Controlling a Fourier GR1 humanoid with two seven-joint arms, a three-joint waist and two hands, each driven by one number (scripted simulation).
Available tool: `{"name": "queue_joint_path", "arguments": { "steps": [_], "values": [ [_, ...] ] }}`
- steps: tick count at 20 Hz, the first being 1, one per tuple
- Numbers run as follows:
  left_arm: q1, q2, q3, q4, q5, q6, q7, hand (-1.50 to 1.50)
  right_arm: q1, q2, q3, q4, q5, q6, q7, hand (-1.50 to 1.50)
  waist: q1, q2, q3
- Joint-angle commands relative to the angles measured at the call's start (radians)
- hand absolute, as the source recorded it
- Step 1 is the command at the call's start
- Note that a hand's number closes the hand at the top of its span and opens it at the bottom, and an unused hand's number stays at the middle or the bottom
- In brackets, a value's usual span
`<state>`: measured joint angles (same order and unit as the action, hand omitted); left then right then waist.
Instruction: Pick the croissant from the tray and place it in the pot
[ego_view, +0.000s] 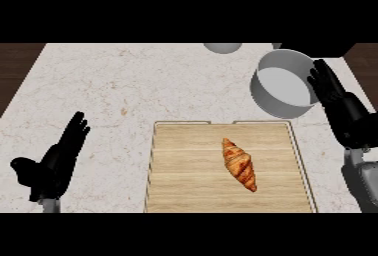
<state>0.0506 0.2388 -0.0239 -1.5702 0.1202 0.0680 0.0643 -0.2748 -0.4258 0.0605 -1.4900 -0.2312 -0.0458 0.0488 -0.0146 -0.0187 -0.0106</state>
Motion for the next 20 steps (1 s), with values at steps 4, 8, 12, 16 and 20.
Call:
{"name": "queue_joint_path", "arguments": {
  "steps": [4,8,12,16,20],
  "values": [
    [-0.008,0.125,0.091,0.031,-0.076,0.027,0.002,0.00,0.077,-0.108,0.116,-0.100,0.307,-0.156,0.189,1.50,0.000,0.011,0.006],
    [0.028,0.144,0.082,0.041,-0.102,0.031,0.024,0.00,0.039,-0.387,0.134,-0.123,0.677,-0.211,0.103,-1.50,-0.025,-0.013,-0.011],
    [0.055,0.139,0.084,0.036,-0.122,0.054,0.029,0.00,0.168,-0.332,0.255,-0.306,0.900,-0.373,0.054,-1.50,-0.038,-0.003,0.008],
    [0.049,0.129,0.081,0.028,-0.137,0.060,0.022,0.00,0.321,-0.277,0.368,-0.537,1.113,-0.389,0.248,-1.50,-0.021,0.007,0.008],
    [0.030,0.153,0.092,0.040,-0.123,0.020,0.021,0.00,0.338,-0.238,0.489,-0.603,1.293,-0.174,0.471,-1.50,-0.002,0.012,0.007]
  ]
}}
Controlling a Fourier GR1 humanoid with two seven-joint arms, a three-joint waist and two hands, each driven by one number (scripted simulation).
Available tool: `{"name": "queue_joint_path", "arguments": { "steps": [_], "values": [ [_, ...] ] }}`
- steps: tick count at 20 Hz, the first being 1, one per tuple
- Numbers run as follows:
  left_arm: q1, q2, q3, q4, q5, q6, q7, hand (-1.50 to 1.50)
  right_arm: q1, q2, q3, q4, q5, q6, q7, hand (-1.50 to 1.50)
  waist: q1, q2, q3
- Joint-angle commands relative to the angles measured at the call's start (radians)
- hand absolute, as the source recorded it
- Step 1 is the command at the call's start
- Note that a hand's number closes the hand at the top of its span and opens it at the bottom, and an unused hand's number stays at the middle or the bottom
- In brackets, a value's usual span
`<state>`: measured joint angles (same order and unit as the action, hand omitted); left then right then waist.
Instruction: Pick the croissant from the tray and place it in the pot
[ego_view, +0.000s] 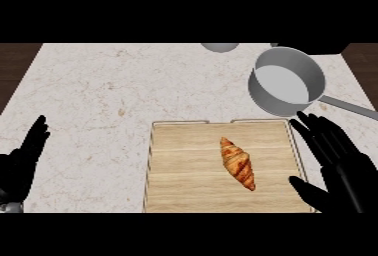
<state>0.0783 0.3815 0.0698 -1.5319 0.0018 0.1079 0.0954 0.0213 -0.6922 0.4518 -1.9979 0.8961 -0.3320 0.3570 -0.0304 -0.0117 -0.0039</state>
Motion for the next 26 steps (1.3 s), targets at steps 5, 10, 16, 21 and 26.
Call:
{"name": "queue_joint_path", "arguments": {
  "steps": [5,10,16,21,26],
  "values": [
    [-0.046,-0.002,-0.026,-0.018,-0.020,-0.014,0.046,0.00,-0.153,0.177,0.207,-0.072,0.228,0.458,0.398,-1.50,0.051,0.012,0.000],
    [-0.076,-0.022,-0.040,-0.005,-0.037,0.001,0.039,0.00,-0.279,0.320,0.265,0.056,0.203,0.758,0.568,-1.50,0.062,0.017,-0.001],
    [-0.071,-0.036,-0.048,-0.002,-0.047,0.005,0.041,0.00,-0.321,0.516,0.255,0.194,0.139,1.040,0.750,-1.50,0.050,0.015,0.000],
    [-0.034,-0.032,-0.033,-0.042,-0.050,0.012,0.040,0.00,-0.360,0.679,0.206,0.317,0.156,1.113,0.815,-1.50,0.047,0.010,0.002],
    [-0.056,-0.027,-0.019,-0.010,-0.046,-0.005,0.036,0.00,-0.413,0.689,0.230,0.422,0.107,1.073,0.864,-1.50,0.046,0.012,0.003]
  ]
}}
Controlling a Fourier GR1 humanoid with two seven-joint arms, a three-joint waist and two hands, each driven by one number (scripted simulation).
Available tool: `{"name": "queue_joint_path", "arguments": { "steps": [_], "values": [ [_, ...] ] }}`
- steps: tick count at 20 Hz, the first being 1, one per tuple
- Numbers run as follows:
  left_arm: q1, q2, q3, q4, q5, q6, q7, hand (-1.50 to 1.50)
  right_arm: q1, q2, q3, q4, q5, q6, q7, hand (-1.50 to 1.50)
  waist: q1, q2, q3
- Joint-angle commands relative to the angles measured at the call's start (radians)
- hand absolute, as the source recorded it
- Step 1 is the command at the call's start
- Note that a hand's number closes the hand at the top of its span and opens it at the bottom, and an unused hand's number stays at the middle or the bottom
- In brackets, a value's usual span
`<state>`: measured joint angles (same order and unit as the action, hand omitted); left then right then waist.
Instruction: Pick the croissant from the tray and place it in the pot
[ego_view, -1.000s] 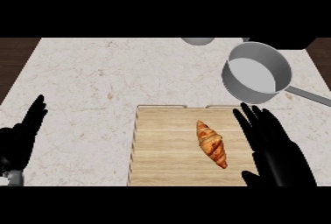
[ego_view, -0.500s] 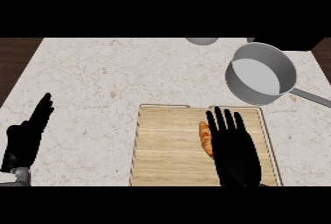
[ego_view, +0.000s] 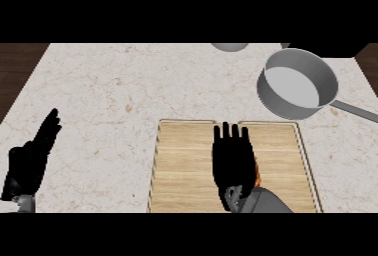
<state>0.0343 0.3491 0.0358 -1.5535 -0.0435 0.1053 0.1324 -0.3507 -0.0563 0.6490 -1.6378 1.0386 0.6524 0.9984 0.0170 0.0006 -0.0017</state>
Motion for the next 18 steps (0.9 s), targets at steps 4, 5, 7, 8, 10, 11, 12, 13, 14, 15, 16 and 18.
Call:
{"name": "queue_joint_path", "arguments": {
  "steps": [4,5,7,8,10,11,12,13,14,15,16,18],
  "values": [
    [-0.055,0.012,0.020,0.018,0.002,-0.012,0.030,0.00,-0.104,0.054,-0.029,0.179,0.002,0.110,0.173,-1.50,-0.007,0.002,0.001],
    [-0.042,-0.022,-0.002,0.018,-0.007,0.003,0.006,0.00,-0.079,0.055,0.015,0.193,0.019,0.068,0.199,-1.50,-0.006,0.001,0.001],
    [0.025,-0.013,0.012,0.038,-0.019,-0.006,-0.054,0.00,-0.082,0.055,-0.021,0.199,0.049,0.081,0.160,-1.50,-0.007,0.000,0.001],
    [-0.033,0.037,0.066,0.026,0.032,-0.045,0.007,0.00,-0.085,0.055,-0.031,0.213,0.031,0.092,0.161,-1.50,-0.008,0.000,0.001],
    [-0.008,-0.010,0.022,0.041,-0.010,-0.019,-0.036,0.00,-0.095,0.055,0.007,0.273,0.017,0.033,0.187,-1.50,-0.003,0.001,0.001],
    [-0.027,0.002,0.034,0.026,-0.002,-0.027,-0.007,0.00,-0.115,0.055,-0.010,0.297,0.010,0.036,0.164,-1.50,-0.005,0.000,0.002],
    [-0.003,0.001,0.034,0.001,-0.008,-0.024,-0.002,0.00,-0.114,0.055,-0.025,0.261,0.005,0.076,0.179,-1.50,-0.007,-0.001,0.002],
    [-0.024,-0.011,0.023,-0.002,-0.010,-0.018,0.036,0.00,-0.083,0.055,0.000,0.257,-0.010,0.062,0.207,-1.50,-0.009,-0.001,0.002],
    [-0.024,-0.005,0.034,0.021,0.001,-0.036,0.018,0.00,-0.100,0.055,-0.012,0.265,0.002,0.060,0.201,-1.50,-0.010,-0.001,0.001],
    [0.018,-0.004,0.039,-0.006,-0.006,-0.029,-0.024,0.00,-0.049,0.055,0.009,0.265,0.002,0.046,0.214,-1.50,-0.007,-0.002,0.001],
    [-0.001,0.002,0.057,0.019,0.020,-0.050,-0.011,0.00,-0.044,0.055,0.014,0.249,0.004,0.059,0.228,-1.50,-0.011,-0.002,0.001],
    [-0.025,-0.032,0.021,0.014,-0.033,-0.008,0.012,0.00,-0.097,0.055,-0.016,0.344,0.029,0.002,0.168,-1.50,-0.010,0.000,0.002]
  ]
}}
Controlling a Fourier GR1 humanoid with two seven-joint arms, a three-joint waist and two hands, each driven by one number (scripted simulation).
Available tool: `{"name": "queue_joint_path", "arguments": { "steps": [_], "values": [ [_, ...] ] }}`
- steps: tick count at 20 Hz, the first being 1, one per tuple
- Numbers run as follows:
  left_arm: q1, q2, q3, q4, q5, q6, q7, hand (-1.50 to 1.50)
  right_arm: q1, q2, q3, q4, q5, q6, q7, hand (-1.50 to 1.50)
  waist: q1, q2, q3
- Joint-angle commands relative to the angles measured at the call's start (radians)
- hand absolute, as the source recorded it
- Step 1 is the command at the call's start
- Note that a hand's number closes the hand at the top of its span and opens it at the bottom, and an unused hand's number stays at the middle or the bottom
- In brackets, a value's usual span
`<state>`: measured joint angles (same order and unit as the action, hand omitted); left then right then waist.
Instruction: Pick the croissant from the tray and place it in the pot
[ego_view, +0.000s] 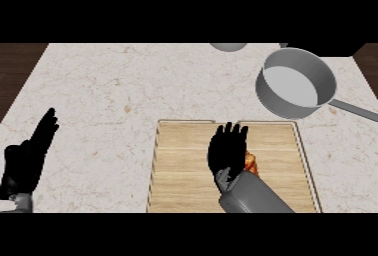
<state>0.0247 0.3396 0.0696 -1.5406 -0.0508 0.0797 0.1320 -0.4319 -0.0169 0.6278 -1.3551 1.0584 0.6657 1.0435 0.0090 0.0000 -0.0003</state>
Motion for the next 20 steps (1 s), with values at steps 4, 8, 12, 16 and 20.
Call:
{"name": "queue_joint_path", "arguments": {
  "steps": [4,8,12,16,20],
  "values": [
    [0.001,0.009,0.010,-0.082,0.001,-0.017,0.082,0.00,-0.055,0.016,-0.026,0.119,0.004,-0.039,0.121,-1.50,0.005,-0.001,0.001],
    [-0.008,-0.017,0.029,-0.020,0.000,-0.017,0.030,0.00,0.001,0.016,0.013,0.133,0.034,-0.072,0.111,-1.50,-0.001,0.000,0.000],
    [-0.002,-0.002,0.063,0.019,0.007,-0.054,-0.027,0.00,-0.055,0.016,-0.067,0.166,0.047,-0.051,0.060,-1.50,-0.002,0.001,0.000],
    [-0.028,-0.015,0.063,0.037,-0.011,-0.054,-0.004,0.00,0.014,-0.001,-0.081,0.144,0.110,0.002,-0.032,1.50,-0.009,0.000,0.000],
    [0.006,-0.064,0.043,0.065,-0.075,-0.015,-0.085,0.00,-0.019,0.016,-0.034,0.190,0.115,-0.039,-0.070,1.50,-0.003,0.000,0.000]
  ]
}}
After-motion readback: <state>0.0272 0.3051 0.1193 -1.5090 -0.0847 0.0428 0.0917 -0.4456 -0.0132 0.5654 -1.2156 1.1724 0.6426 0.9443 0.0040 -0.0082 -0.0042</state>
